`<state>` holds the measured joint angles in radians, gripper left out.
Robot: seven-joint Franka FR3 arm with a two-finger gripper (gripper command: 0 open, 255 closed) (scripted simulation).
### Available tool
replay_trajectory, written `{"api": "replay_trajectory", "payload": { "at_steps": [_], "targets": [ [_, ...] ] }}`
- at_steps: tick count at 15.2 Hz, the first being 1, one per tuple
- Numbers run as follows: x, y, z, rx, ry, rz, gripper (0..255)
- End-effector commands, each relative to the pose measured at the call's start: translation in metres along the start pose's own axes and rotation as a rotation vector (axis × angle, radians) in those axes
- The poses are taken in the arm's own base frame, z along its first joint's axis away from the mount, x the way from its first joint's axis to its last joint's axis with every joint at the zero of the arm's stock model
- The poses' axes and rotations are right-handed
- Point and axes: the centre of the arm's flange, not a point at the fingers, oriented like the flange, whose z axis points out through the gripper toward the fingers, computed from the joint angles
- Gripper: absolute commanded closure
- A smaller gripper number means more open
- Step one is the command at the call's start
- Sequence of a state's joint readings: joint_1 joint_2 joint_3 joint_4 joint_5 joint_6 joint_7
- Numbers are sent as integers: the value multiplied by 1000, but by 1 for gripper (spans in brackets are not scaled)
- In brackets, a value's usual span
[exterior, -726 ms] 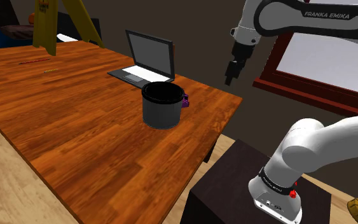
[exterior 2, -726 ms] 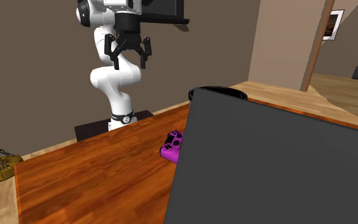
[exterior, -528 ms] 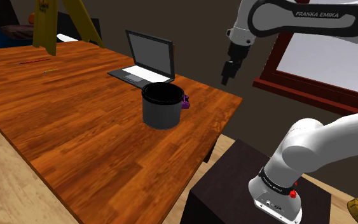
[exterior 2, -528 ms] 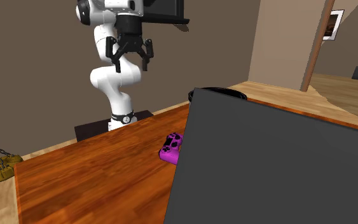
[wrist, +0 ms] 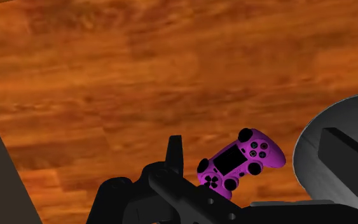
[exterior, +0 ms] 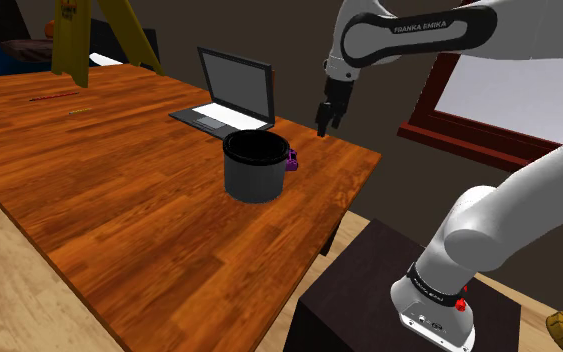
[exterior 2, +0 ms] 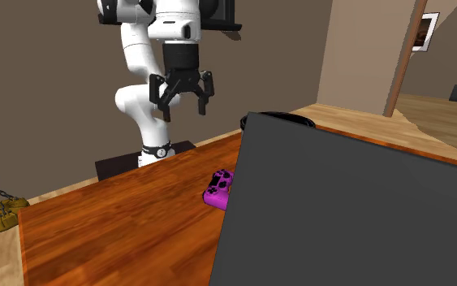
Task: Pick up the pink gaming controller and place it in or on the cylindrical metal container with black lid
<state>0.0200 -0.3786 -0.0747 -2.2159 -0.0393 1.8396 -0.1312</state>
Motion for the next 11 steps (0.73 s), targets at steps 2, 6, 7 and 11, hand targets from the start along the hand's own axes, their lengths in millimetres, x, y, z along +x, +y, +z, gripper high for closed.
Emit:
{"api": "replay_trajectory", "payload": {
  "at_steps": [2,6,7,11],
  "targets": [
    [37,6,20,20,-14,5,0],
    [85,12,48,48,-33,12,0],
    [97,13,54,55,-37,14,0],
    [145,19,83,82,-56,21,0]
  ]
}}
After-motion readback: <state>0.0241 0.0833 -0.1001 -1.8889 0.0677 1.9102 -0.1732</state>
